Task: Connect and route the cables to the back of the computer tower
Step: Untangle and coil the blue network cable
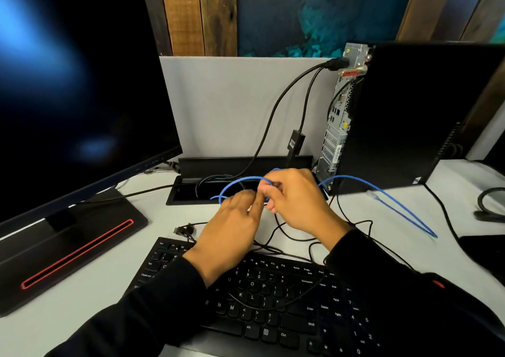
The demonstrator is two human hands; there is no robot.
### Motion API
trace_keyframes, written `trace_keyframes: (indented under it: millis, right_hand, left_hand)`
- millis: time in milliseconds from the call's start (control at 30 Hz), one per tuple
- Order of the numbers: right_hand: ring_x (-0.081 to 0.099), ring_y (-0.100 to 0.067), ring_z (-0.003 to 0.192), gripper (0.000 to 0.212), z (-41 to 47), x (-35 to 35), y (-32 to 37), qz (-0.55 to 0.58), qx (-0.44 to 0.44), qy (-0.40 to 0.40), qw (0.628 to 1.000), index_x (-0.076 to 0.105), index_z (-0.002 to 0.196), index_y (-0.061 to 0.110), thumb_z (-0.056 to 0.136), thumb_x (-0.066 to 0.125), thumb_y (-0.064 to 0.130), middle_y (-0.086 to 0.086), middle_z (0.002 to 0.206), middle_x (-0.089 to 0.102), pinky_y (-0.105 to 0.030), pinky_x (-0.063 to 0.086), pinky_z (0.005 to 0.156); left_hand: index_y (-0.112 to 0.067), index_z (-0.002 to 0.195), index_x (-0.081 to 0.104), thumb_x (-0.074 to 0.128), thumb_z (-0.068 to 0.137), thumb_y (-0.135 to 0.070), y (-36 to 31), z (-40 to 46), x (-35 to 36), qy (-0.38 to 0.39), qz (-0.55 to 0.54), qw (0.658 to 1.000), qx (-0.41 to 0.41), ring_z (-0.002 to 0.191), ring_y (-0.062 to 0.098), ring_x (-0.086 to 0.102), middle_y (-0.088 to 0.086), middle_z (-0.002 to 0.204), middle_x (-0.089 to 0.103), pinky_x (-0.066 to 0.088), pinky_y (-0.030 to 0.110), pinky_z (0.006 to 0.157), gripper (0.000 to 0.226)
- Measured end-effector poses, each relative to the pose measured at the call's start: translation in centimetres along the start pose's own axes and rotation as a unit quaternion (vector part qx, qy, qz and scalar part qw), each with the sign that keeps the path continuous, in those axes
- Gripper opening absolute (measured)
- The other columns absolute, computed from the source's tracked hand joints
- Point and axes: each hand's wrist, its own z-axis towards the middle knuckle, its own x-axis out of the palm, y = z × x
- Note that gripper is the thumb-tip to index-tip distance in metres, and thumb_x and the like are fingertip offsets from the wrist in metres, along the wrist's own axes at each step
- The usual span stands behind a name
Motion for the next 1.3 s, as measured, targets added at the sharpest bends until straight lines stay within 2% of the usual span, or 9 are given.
trace_keyframes:
  millis: [167, 367, 500, 567, 667, 733, 867, 1100, 1300]
  right_hand:
    - [0.07, -0.008, 0.058, 0.015, -0.7, -1.0, -1.8, 0.028, -0.045, -0.021, 0.998, 0.078, 0.09, 0.008, 0.098, 0.065, 0.009, -0.001, 0.067, 0.071, -0.029, 0.061, 0.063]
    - [0.07, -0.011, 0.067, 0.023, -2.0, -0.6, -3.3, -0.004, -0.136, 0.029, 0.99, 0.079, 0.101, 0.005, 0.093, 0.061, -0.007, -0.005, 0.086, 0.07, -0.015, 0.057, 0.068]
    - [0.066, -0.022, 0.068, 0.027, -2.5, 0.0, -3.7, -0.074, -0.245, 0.044, 0.966, 0.075, 0.103, 0.014, 0.087, 0.059, -0.001, -0.004, 0.09, 0.068, -0.028, 0.059, 0.065]
    - [0.064, -0.028, 0.065, 0.026, -2.5, 0.0, -3.4, -0.091, -0.293, 0.03, 0.951, 0.071, 0.105, 0.017, 0.088, 0.061, 0.001, -0.004, 0.092, 0.069, -0.04, 0.056, 0.056]
    - [0.066, -0.031, 0.067, 0.028, -2.7, -0.2, -2.6, -0.103, -0.355, 0.021, 0.929, 0.073, 0.11, 0.011, 0.09, 0.057, 0.001, -0.01, 0.093, 0.071, -0.037, 0.056, 0.056]
    - [0.065, -0.03, 0.068, 0.036, -2.7, -0.6, -2.4, -0.102, -0.366, 0.01, 0.925, 0.073, 0.114, 0.012, 0.087, 0.055, -0.004, -0.009, 0.095, 0.072, -0.033, 0.055, 0.058]
    - [0.067, -0.02, 0.071, 0.03, -2.7, -1.5, -3.3, -0.033, -0.295, -0.021, 0.955, 0.078, 0.115, 0.011, 0.095, 0.057, 0.001, -0.004, 0.096, 0.075, -0.026, 0.054, 0.065]
    - [0.033, -0.014, 0.049, 0.029, -2.6, -4.3, -2.7, 0.363, 0.027, 0.027, 0.931, 0.064, 0.11, 0.018, 0.087, 0.074, 0.034, -0.013, 0.071, 0.054, -0.028, 0.023, 0.049]
    - [0.038, -0.006, 0.048, 0.043, -2.3, -0.1, 0.5, 0.073, 0.023, 0.031, 0.997, 0.069, 0.091, 0.025, 0.08, 0.069, 0.066, 0.005, 0.05, 0.045, -0.025, 0.033, 0.053]
  left_hand:
    - [0.001, 0.103, 0.071, 0.056, 0.089, -0.004, 0.3, -0.9, -1.8, -0.137, -0.151, 0.968, 0.144, 0.088, 0.027, 0.065, 0.012, 0.095, 0.066, 0.056, 0.036, 0.075, 0.021]
    - [-0.004, 0.068, 0.059, 0.062, 0.086, -0.027, 2.3, 0.0, -6.4, -0.289, -0.263, 0.919, -0.047, 0.054, 0.007, 0.038, -0.006, 0.057, 0.042, 0.03, 0.017, 0.054, 0.03]
    - [-0.02, 0.133, 0.058, 0.062, 0.071, -0.03, 3.9, 1.6, -5.8, -0.094, -0.321, 0.934, -0.122, 0.112, 0.005, 0.056, -0.001, 0.119, 0.06, 0.045, 0.023, 0.095, 0.063]
    - [-0.033, 0.154, 0.037, 0.06, 0.073, -0.031, 4.3, 1.7, -4.3, 0.065, -0.333, 0.936, -0.096, 0.149, 0.012, 0.031, -0.004, 0.157, 0.042, 0.028, 0.04, 0.122, 0.085]
    - [-0.039, 0.154, 0.034, 0.054, 0.093, -0.038, 3.4, 1.0, -1.6, 0.131, -0.334, 0.932, -0.052, 0.154, 0.014, 0.022, -0.017, 0.158, 0.04, 0.02, 0.045, 0.125, 0.064]
    - [-0.033, 0.143, 0.049, 0.047, 0.105, -0.038, 2.6, 0.9, -0.9, 0.107, -0.331, 0.937, 0.002, 0.13, 0.015, 0.055, -0.014, 0.133, 0.062, 0.04, 0.036, 0.11, 0.038]
    - [-0.029, 0.093, 0.055, 0.041, 0.107, -0.04, 3.4, 1.2, -2.2, 0.054, -0.317, 0.947, -0.008, 0.071, 0.009, 0.064, -0.006, 0.074, 0.065, 0.048, 0.021, 0.067, 0.023]
    - [-0.02, 0.086, 0.052, 0.042, 0.11, -0.022, 4.9, 1.3, -2.8, -0.006, -0.475, 0.868, -0.146, 0.05, 0.011, 0.043, -0.007, 0.057, 0.042, 0.053, 0.032, 0.06, 0.026]
    - [-0.016, 0.09, 0.039, 0.041, 0.107, -0.018, 3.7, 1.1, -1.9, -0.09, -0.241, 0.961, -0.098, 0.052, 0.012, 0.042, -0.005, 0.056, 0.041, 0.028, 0.025, 0.05, 0.017]
